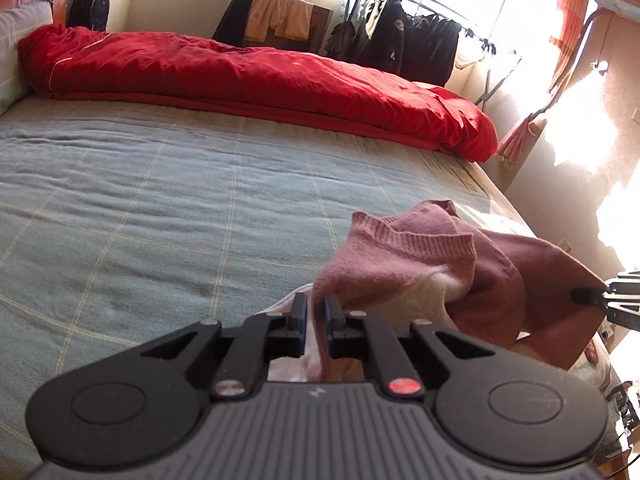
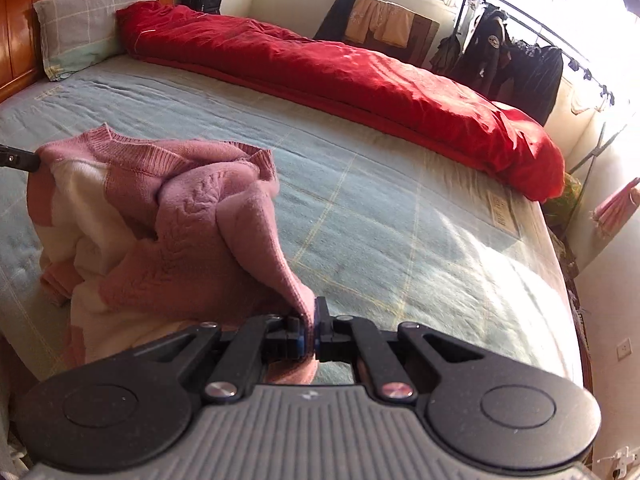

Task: Fold clothes

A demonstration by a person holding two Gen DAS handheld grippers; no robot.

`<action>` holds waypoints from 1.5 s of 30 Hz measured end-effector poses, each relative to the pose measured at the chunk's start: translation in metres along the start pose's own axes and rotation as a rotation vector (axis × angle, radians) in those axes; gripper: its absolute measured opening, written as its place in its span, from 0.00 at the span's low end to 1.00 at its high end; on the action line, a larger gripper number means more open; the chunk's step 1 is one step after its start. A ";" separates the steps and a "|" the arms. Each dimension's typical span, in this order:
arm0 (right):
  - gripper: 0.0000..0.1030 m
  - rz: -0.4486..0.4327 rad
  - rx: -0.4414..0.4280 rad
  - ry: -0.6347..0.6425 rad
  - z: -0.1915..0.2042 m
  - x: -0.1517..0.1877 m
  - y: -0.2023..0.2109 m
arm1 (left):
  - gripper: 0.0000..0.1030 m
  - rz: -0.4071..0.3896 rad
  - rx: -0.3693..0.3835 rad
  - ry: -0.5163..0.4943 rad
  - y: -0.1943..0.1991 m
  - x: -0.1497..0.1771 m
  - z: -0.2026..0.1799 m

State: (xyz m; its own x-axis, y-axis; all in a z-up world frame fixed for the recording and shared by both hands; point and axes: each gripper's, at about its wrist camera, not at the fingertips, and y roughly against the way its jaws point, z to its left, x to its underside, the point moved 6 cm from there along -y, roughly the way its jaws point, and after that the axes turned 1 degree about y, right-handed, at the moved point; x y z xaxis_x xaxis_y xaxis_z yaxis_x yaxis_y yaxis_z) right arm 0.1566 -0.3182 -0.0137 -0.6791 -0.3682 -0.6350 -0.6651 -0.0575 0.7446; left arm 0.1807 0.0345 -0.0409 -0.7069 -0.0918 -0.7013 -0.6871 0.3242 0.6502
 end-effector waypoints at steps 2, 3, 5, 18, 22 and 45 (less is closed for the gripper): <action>0.06 0.044 -0.012 -0.036 -0.011 0.019 -0.001 | 0.07 0.005 0.016 -0.013 -0.005 -0.001 -0.004; 0.06 0.066 -0.020 -0.051 -0.014 0.027 -0.003 | 0.07 0.020 0.045 -0.020 -0.010 0.000 -0.007; 0.09 0.102 -0.021 -0.055 -0.016 0.037 -0.011 | 0.08 0.048 0.080 -0.011 -0.016 0.002 -0.012; 0.34 0.128 -0.171 -0.145 -0.016 0.004 -0.074 | 0.37 0.225 0.118 -0.201 -0.063 -0.015 -0.033; 0.34 0.136 -0.189 -0.144 -0.013 -0.002 -0.091 | 0.43 0.299 0.174 -0.177 -0.089 -0.028 -0.032; 0.53 0.171 -0.194 -0.192 -0.037 0.007 -0.150 | 0.23 0.447 0.266 0.008 -0.157 -0.028 -0.023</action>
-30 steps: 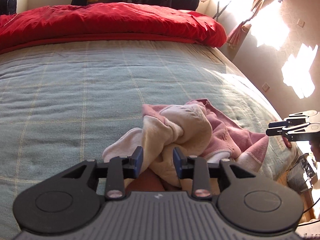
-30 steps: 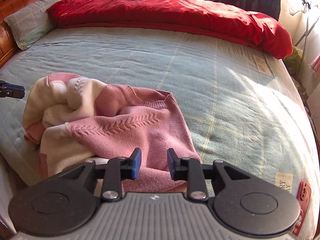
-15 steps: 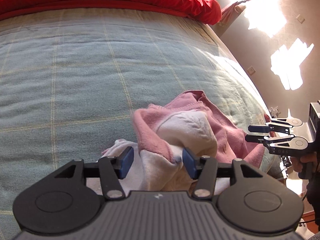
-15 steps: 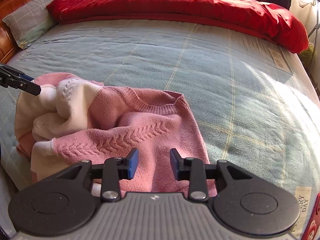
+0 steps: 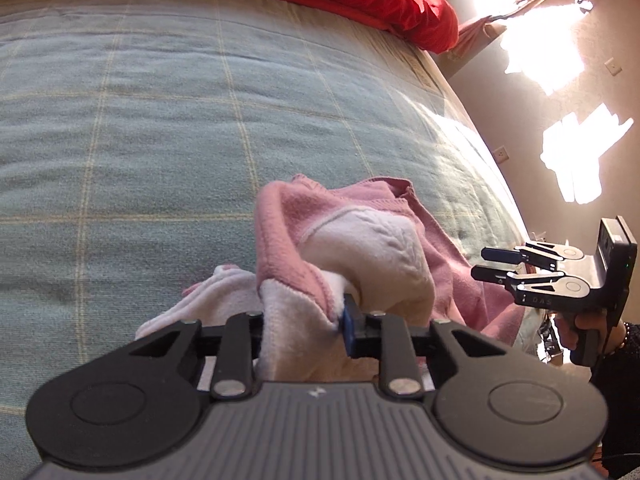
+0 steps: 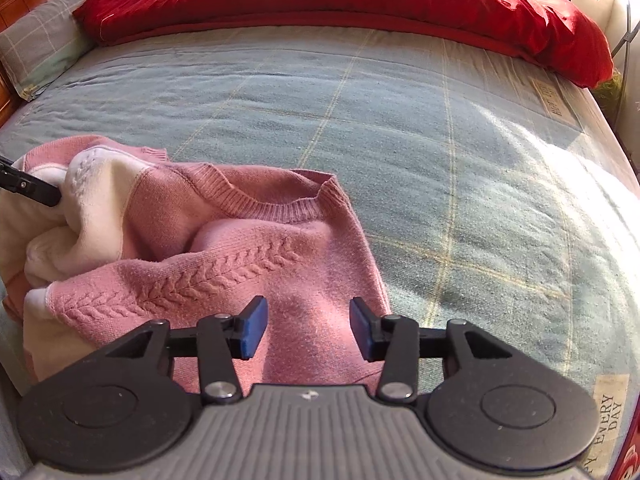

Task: Fold clothes

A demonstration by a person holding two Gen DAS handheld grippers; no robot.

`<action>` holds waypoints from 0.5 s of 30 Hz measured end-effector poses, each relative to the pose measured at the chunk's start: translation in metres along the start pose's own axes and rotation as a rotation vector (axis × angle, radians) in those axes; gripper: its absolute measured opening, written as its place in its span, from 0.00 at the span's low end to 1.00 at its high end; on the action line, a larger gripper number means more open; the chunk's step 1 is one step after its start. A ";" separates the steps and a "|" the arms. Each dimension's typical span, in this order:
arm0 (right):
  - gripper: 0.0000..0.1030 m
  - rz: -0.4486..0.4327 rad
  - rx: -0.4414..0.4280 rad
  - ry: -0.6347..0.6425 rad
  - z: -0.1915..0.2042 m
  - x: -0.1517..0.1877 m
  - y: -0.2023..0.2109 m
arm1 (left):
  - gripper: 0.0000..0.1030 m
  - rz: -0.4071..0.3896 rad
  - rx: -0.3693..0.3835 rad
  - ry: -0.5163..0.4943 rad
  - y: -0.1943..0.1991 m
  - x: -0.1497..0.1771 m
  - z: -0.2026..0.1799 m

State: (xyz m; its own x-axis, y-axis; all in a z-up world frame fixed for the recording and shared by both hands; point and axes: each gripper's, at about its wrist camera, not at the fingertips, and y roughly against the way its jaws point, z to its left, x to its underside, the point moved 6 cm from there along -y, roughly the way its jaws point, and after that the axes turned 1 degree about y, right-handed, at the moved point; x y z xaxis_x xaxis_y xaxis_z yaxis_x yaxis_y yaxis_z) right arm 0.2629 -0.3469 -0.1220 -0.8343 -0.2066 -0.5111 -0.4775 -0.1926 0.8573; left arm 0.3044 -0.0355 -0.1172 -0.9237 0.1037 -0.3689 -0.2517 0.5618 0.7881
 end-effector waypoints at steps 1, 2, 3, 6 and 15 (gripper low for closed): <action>0.53 0.004 -0.001 -0.002 -0.005 -0.002 -0.003 | 0.22 -0.006 -0.004 -0.002 0.002 0.000 0.000; 0.53 0.008 0.003 -0.006 -0.011 -0.004 -0.007 | 0.21 -0.012 -0.013 -0.007 0.003 0.000 -0.001; 0.53 0.010 0.009 -0.012 -0.017 -0.006 -0.012 | 0.21 -0.022 -0.026 -0.012 0.005 -0.001 -0.001; 0.53 0.030 -0.001 -0.029 -0.031 -0.010 -0.026 | 0.18 -0.059 -0.053 -0.021 0.010 -0.003 -0.001; 0.53 0.127 -0.028 -0.052 -0.046 -0.007 -0.071 | 0.14 -0.096 -0.116 -0.070 0.018 -0.010 0.000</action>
State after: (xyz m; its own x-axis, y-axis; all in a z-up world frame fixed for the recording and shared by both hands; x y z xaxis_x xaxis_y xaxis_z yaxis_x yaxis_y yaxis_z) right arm 0.3155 -0.3759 -0.1824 -0.9008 -0.1815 -0.3944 -0.3601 -0.1953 0.9122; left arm 0.3093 -0.0265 -0.0986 -0.8725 0.1134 -0.4753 -0.3730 0.4739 0.7977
